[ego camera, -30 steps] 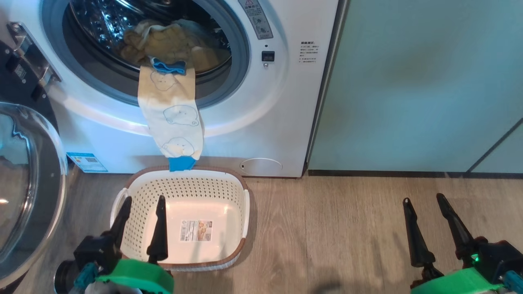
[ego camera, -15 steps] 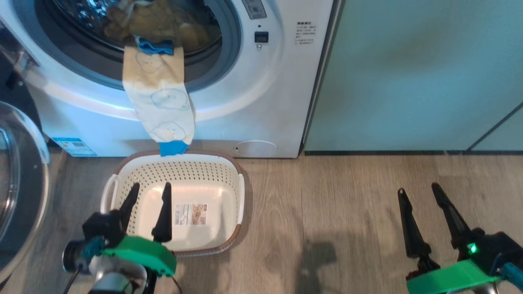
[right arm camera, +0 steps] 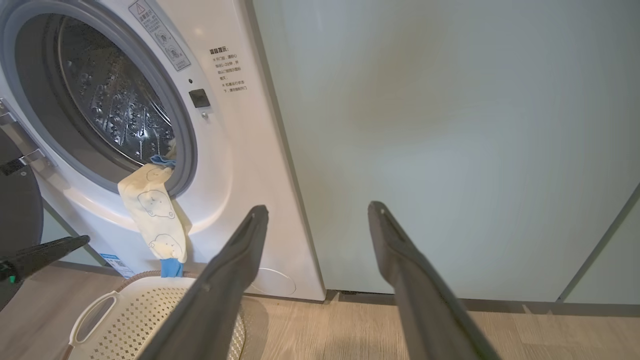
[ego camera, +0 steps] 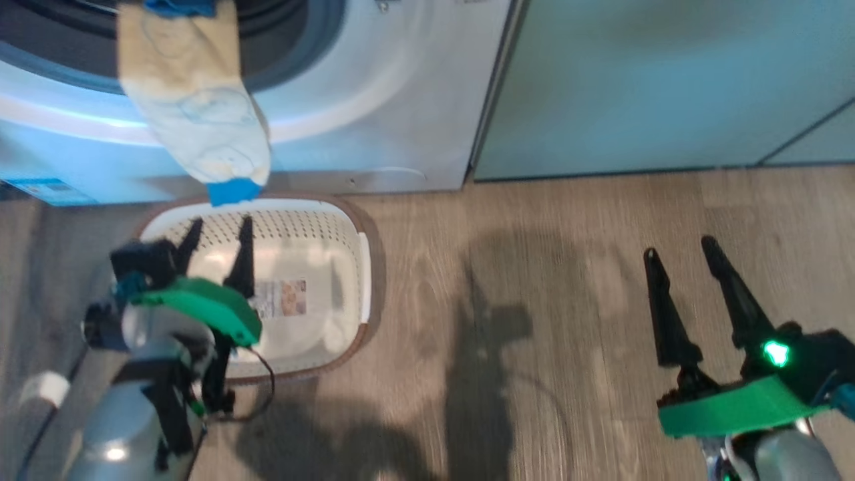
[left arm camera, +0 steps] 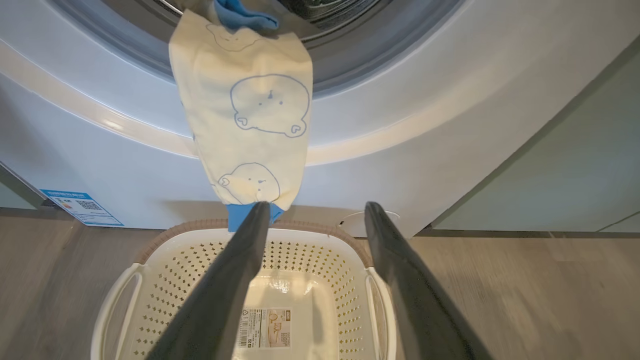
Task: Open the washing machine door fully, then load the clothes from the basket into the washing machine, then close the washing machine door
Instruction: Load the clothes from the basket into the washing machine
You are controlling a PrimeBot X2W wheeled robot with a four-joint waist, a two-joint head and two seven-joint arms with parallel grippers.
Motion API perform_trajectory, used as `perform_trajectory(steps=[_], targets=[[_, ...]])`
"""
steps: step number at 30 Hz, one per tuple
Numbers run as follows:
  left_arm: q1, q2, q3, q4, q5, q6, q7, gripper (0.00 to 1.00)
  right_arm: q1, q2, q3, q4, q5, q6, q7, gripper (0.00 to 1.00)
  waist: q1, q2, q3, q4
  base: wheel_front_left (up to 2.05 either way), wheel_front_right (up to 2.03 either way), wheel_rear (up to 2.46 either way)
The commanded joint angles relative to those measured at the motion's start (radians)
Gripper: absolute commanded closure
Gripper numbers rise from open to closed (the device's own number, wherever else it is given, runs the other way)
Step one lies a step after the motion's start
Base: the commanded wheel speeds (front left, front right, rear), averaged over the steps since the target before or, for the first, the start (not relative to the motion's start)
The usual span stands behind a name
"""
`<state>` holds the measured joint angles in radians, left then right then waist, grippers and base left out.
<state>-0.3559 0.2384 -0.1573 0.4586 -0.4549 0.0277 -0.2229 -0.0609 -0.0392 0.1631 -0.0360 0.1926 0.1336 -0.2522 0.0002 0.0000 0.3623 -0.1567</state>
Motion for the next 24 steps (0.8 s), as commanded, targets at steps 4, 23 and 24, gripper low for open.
perform_trajectory(steps=[4, 23, 24], targets=[[-0.149, 0.058, 0.051, 0.104, -0.011, -0.026, 0.001, 0.00, -0.063, -0.011, 0.032, -0.046, 0.027, -0.003, -0.010, 0.00, -0.0002, 0.0000, 0.113, -0.062, 0.00, 0.00, 0.00], [-0.541, 0.140, 0.053, 0.410, -0.010, -0.064, 0.016, 0.00, -0.155, -0.011, 0.065, -0.054, 0.120, -0.003, -0.010, 0.00, -0.0002, 0.0000, 0.277, -0.156, 0.00, 0.00, 0.00], [-0.550, 0.142, 0.052, 0.420, -0.009, -0.061, 0.013, 0.00, -0.157, -0.011, 0.067, -0.054, 0.123, -0.003, -0.010, 0.00, -0.0002, 0.0000, 0.279, -0.159, 0.00, 0.00, 0.00]])
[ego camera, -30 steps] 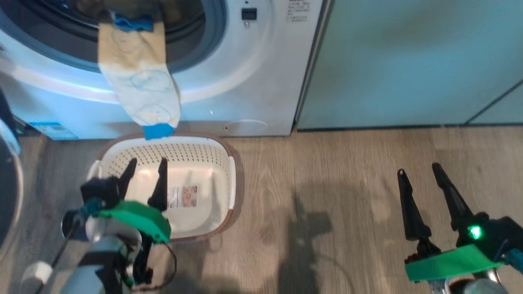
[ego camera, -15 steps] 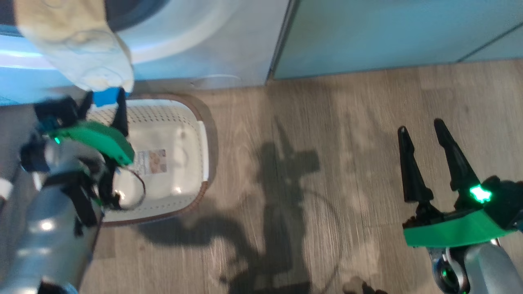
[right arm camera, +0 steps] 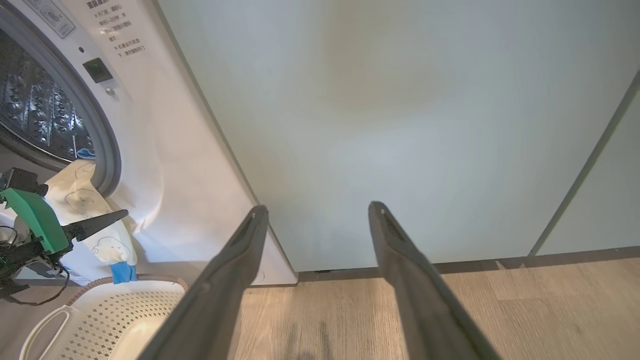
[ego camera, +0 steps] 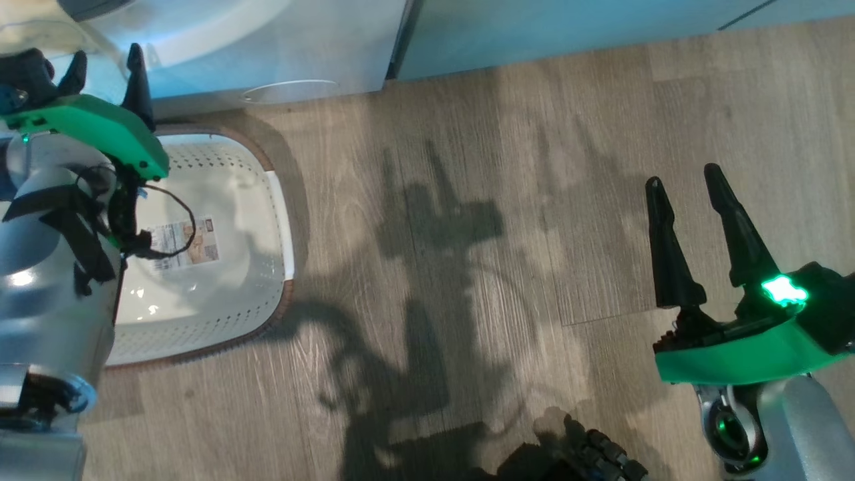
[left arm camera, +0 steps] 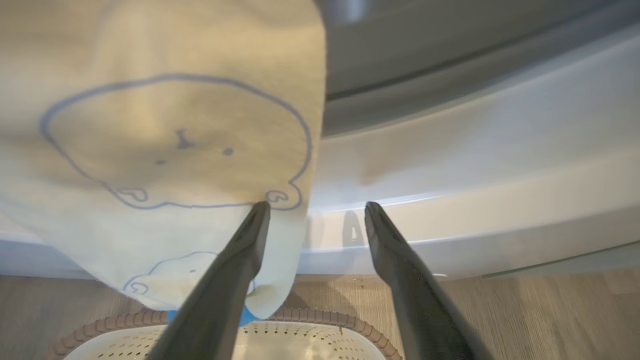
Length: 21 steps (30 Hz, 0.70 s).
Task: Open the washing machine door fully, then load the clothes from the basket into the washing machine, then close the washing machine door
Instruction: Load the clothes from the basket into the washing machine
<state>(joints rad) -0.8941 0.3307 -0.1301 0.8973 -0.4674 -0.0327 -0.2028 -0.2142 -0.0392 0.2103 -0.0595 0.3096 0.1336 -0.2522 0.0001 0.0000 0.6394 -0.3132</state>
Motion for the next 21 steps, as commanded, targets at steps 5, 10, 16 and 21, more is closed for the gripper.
perform_trajectory(steps=[5, 10, 16, 21], targets=[[-0.040, 0.057, 0.031, 0.027, 0.007, 0.029, -0.024, 0.00, -0.008, -0.011, 0.022, -0.028, 0.014, -0.003, -0.010, 0.00, -0.0001, 0.0000, 0.004, -0.009, 0.00, 0.00, 0.00], [-0.056, 0.063, 0.042, 0.059, 0.006, 0.051, -0.040, 0.23, -0.011, -0.011, 0.021, -0.027, 0.017, -0.003, -0.010, 0.00, -0.0001, 0.0000, 0.004, -0.012, 0.00, 0.00, 0.00], [-0.065, 0.063, 0.043, 0.085, 0.005, 0.057, -0.048, 1.00, -0.010, -0.011, 0.021, -0.025, 0.015, -0.003, -0.010, 0.00, -0.0001, 0.0000, -0.001, -0.005, 0.00, 0.00, 0.00], [-0.057, 0.053, 0.019, 0.101, 0.014, 0.053, -0.035, 1.00, -0.004, -0.011, 0.012, -0.021, 0.008, -0.003, -0.010, 0.00, -0.0001, 0.0000, -0.018, 0.016, 0.00, 0.00, 0.00]])
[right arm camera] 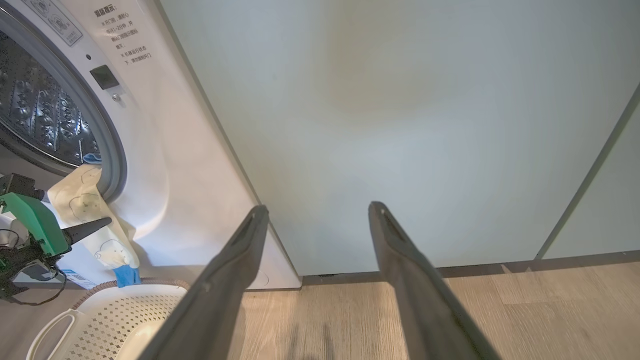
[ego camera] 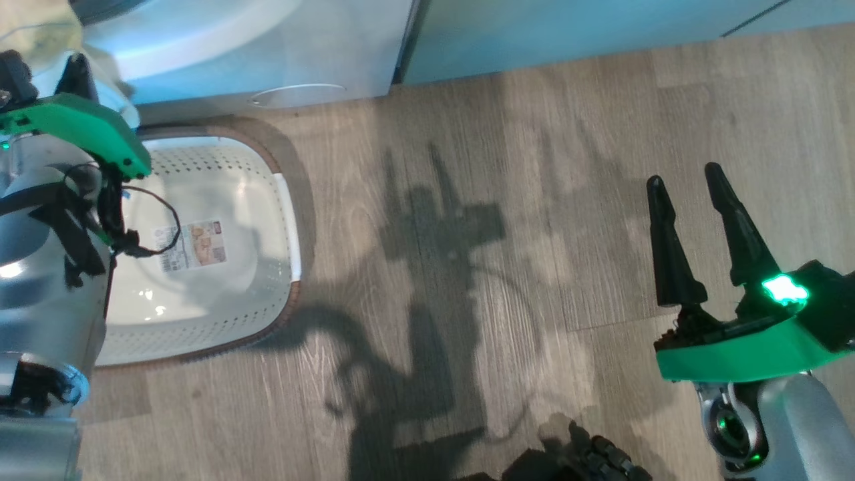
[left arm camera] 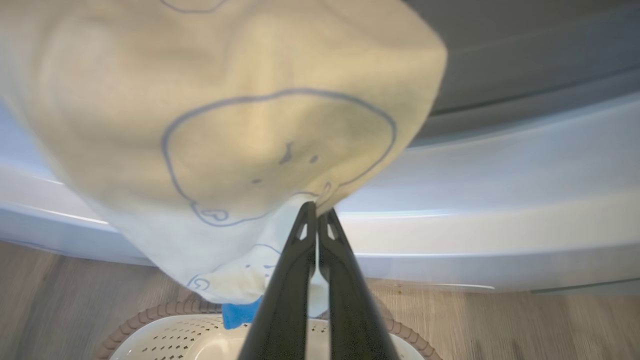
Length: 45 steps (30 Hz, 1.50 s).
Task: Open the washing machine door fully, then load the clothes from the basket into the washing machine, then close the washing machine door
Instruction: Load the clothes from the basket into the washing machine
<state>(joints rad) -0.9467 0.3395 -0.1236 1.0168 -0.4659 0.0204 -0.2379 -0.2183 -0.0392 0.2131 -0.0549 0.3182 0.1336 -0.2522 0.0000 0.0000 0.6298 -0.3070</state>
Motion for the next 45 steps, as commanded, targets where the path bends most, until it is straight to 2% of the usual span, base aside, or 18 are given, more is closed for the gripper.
perform_trajectory(steps=[1, 6, 13, 17, 18, 21, 27, 34, 45], targets=[[-0.001, 0.043, 0.007, -0.020, 0.014, -0.001, 0.007, 1.00, 0.001, -0.011, 0.007, -0.025, -0.003, -0.003, -0.010, 0.00, 0.0000, 0.0000, -0.012, 0.015, 0.00, 0.00, 0.00], [0.026, 0.046, -0.013, -0.063, 0.012, -0.023, 0.058, 1.00, 0.014, -0.011, -0.004, -0.030, -0.017, -0.003, -0.010, 0.00, 0.0000, 0.0000, -0.034, 0.049, 0.00, 0.00, 0.00], [0.078, 0.086, -0.031, -0.227, 0.010, -0.030, 0.169, 1.00, 0.027, -0.011, -0.012, -0.032, -0.030, -0.003, -0.010, 0.00, 0.0000, 0.0000, -0.049, 0.086, 0.00, 0.00, 0.00], [0.128, 0.133, -0.024, -0.418, 0.004, -0.003, 0.263, 1.00, 0.030, -0.011, -0.010, -0.033, -0.032, -0.003, -0.010, 0.00, 0.0000, 0.0000, -0.056, 0.098, 0.00, 0.00, 0.00], [0.154, 0.159, -0.014, -0.529, 0.002, 0.019, 0.312, 1.00, 0.031, -0.011, -0.008, -0.033, -0.032, -0.003, -0.010, 0.00, 0.0000, 0.0000, -0.057, 0.100, 0.00, 0.00, 0.00], [0.188, 0.201, -0.002, -0.679, -0.002, 0.051, 0.400, 1.00, 0.030, -0.011, -0.001, -0.034, -0.029, -0.003, -0.010, 0.00, 0.0000, 0.0000, -0.059, 0.096, 0.00, 0.00, 0.00], [0.188, 0.296, 0.032, -0.865, 0.005, 0.096, 0.541, 1.00, 0.023, -0.011, 0.020, -0.039, -0.021, -0.003, -0.010, 0.00, 0.0000, 0.0000, -0.051, 0.064, 0.00, 0.00, 0.00], [0.075, 0.367, 0.039, -0.880, 0.013, 0.089, 0.630, 1.00, 0.018, -0.011, 0.030, -0.052, -0.016, -0.003, -0.010, 0.00, 0.0000, 0.0000, -0.037, 0.024, 0.00, 0.00, 0.00], [-0.148, 0.462, 0.023, -0.698, 0.023, 0.035, 0.747, 1.00, -0.006, -0.011, 0.082, -0.067, 0.039, -0.003, -0.010, 0.00, 0.0000, 0.0000, 0.039, -0.072, 0.00, 0.00, 0.00]])
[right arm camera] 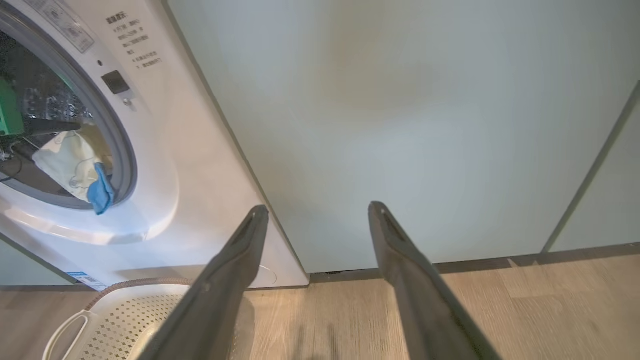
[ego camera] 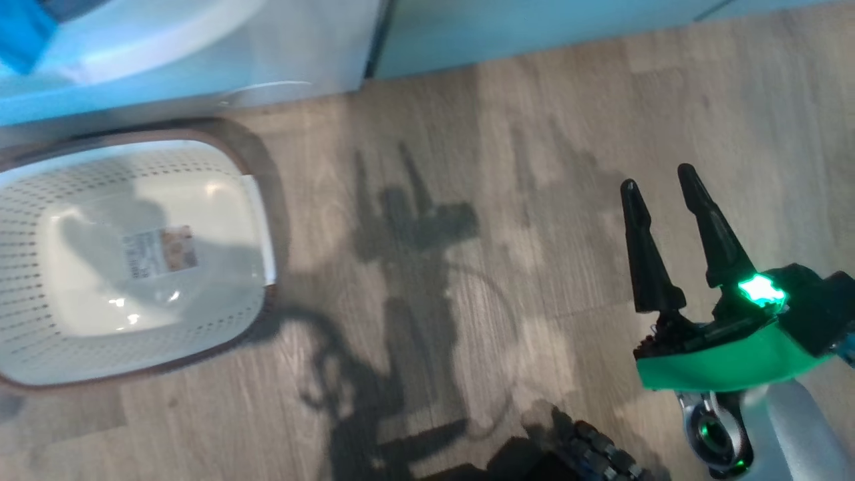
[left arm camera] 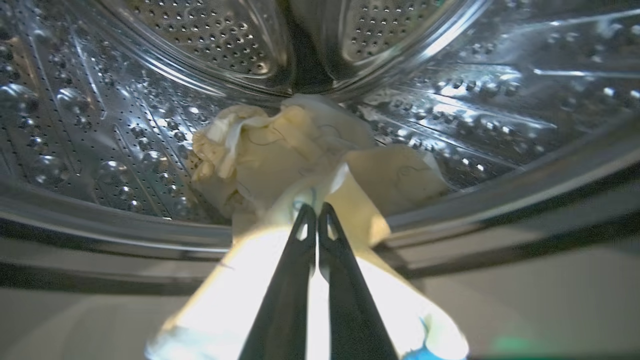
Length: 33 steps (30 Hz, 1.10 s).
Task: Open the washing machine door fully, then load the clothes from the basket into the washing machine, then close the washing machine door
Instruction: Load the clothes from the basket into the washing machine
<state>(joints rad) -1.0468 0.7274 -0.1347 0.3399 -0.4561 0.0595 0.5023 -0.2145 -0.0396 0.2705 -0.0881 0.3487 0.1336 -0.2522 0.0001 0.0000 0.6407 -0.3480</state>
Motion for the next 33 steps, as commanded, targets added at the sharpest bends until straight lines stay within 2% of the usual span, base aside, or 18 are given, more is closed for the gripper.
perform_trajectory(steps=[1, 6, 12, 17, 20, 25, 33], targets=[[-0.065, 0.083, 0.035, -0.012, 0.018, -0.005, 0.006, 1.00, -0.013, -0.011, 0.031, -0.036, 0.017, -0.003, -0.010, 0.00, -0.0001, 0.0000, 0.037, -0.041, 0.00, 0.00, 0.00], [-0.154, 0.130, 0.019, 0.011, 0.074, -0.019, -0.052, 1.00, -0.024, -0.011, 0.061, -0.043, 0.048, -0.003, -0.010, 0.00, -0.0001, 0.0000, 0.072, -0.085, 0.00, 0.00, 0.00], [-0.247, 0.159, -0.012, 0.017, 0.137, -0.032, -0.120, 1.00, -0.029, -0.011, 0.088, -0.047, 0.066, -0.003, -0.010, 0.00, -0.0001, 0.0000, 0.103, -0.120, 0.00, 0.00, 0.00], [-0.337, 0.179, -0.033, 0.003, 0.206, -0.037, -0.278, 1.00, -0.036, -0.011, 0.105, -0.054, 0.086, -0.003, -0.010, 0.00, -0.0001, 0.0000, 0.134, -0.147, 0.00, 0.00, 0.00], [-0.377, 0.168, -0.028, 0.014, 0.226, -0.017, -0.388, 1.00, -0.040, -0.011, 0.111, -0.056, 0.093, -0.003, -0.010, 0.00, -0.0001, 0.0000, 0.150, -0.153, 0.00, 0.00, 0.00], [-0.371, 0.141, -0.036, 0.120, 0.203, -0.016, -0.367, 1.00, -0.048, -0.011, 0.122, -0.053, 0.098, -0.003, -0.010, 0.00, -0.0001, 0.0000, 0.164, -0.149, 0.00, 0.00, 0.00], [-0.396, 0.131, -0.043, 0.163, 0.193, -0.022, -0.401, 1.00, -0.062, -0.011, 0.126, -0.049, 0.093, -0.003, -0.010, 0.00, -0.0001, 0.0000, 0.181, -0.144, 0.00, 0.00, 0.00]])
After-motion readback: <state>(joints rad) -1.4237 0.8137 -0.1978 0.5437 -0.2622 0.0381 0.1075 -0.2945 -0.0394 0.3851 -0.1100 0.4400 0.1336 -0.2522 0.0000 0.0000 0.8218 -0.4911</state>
